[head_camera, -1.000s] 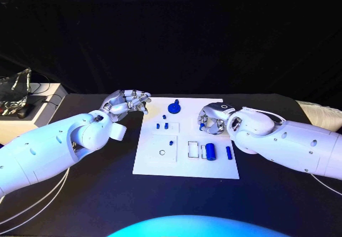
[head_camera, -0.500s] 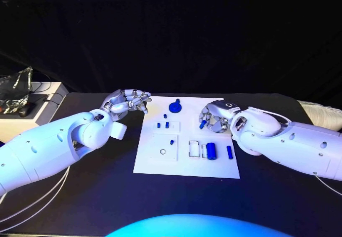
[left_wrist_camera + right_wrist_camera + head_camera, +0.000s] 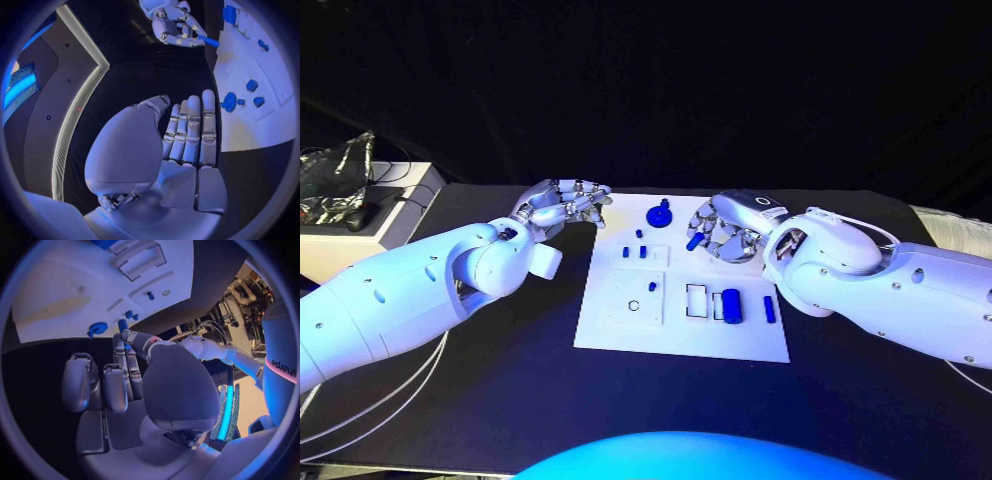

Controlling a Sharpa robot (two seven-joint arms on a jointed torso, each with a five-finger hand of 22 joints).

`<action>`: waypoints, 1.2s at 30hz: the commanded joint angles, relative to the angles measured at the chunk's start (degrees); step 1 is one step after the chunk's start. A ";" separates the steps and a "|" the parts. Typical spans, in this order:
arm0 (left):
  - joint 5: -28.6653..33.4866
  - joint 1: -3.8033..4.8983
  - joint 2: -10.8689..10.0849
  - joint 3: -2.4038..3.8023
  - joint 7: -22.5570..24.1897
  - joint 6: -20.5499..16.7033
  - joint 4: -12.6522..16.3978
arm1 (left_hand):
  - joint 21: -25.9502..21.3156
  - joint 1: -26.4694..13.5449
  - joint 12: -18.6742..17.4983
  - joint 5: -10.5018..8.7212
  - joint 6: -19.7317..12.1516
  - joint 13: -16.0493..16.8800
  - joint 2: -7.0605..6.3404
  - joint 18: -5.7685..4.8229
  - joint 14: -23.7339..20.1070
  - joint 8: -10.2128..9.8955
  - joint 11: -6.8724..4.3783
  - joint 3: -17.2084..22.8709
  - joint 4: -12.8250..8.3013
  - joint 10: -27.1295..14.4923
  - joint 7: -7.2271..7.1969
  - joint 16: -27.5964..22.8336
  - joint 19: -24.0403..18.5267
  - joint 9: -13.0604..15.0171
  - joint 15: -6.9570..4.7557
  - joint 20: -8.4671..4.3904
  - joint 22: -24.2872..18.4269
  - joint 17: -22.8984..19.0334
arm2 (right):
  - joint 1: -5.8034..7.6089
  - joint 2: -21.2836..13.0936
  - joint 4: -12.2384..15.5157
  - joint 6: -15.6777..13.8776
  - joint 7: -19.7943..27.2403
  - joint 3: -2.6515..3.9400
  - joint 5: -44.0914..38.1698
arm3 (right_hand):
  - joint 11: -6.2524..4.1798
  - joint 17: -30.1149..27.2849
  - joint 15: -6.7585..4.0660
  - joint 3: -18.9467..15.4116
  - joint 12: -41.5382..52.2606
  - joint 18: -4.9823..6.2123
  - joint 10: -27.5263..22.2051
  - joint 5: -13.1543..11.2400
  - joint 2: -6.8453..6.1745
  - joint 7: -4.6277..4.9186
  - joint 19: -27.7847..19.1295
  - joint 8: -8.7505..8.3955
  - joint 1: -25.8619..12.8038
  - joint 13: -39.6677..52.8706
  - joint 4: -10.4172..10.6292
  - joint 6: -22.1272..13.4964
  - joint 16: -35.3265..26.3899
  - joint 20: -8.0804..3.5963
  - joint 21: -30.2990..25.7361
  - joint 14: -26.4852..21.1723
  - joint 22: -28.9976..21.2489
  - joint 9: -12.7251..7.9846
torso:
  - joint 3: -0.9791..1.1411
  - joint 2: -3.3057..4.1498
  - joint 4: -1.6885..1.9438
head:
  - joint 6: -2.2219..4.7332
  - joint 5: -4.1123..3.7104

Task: Assemble the parts on the task board

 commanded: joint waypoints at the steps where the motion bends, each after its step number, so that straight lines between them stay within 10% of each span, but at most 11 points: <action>1: 0.34 0.01 0.17 0.05 0.02 0.30 0.06 | -0.13 0.22 -0.30 -0.14 -0.15 -0.05 0.40 0.73 -0.07 -0.13 0.10 0.29 0.06 -0.46 0.06 -0.22 -0.26 -0.09 -0.12 -0.10 0.08 -0.01 | 0.01 1.15 1.09 0.15 0.27 -0.24 -2.37 | -0.94 -0.04 -0.43 0.42 -0.23 -0.86 1.15 -0.28 0.19 0.35 3.24 0.74 -0.14 0.09 -0.06 0.19 0.23 -0.41 0.11 2.50 10.32 1.47 | -0.02 0.05 0.06 | -0.21 0.57; 36: 0.34 0.00 0.81 0.05 -0.39 0.93 -0.16 | -0.10 0.12 -0.36 -0.16 -0.22 -0.10 0.31 0.71 -0.07 -0.16 0.17 0.39 -0.08 -0.52 0.15 -0.28 -0.26 -0.13 -0.06 -0.08 0.13 -0.01 | -4.49 10.71 -0.04 7.25 -3.14 -2.51 -17.12 | -0.98 -0.25 -0.47 0.78 -0.49 -0.84 1.12 -0.45 -0.04 0.28 3.20 0.82 -0.19 0.07 -0.36 0.23 0.14 -0.46 -0.05 2.47 10.31 1.60 | -0.01 0.07 0.04 | -2.08 2.89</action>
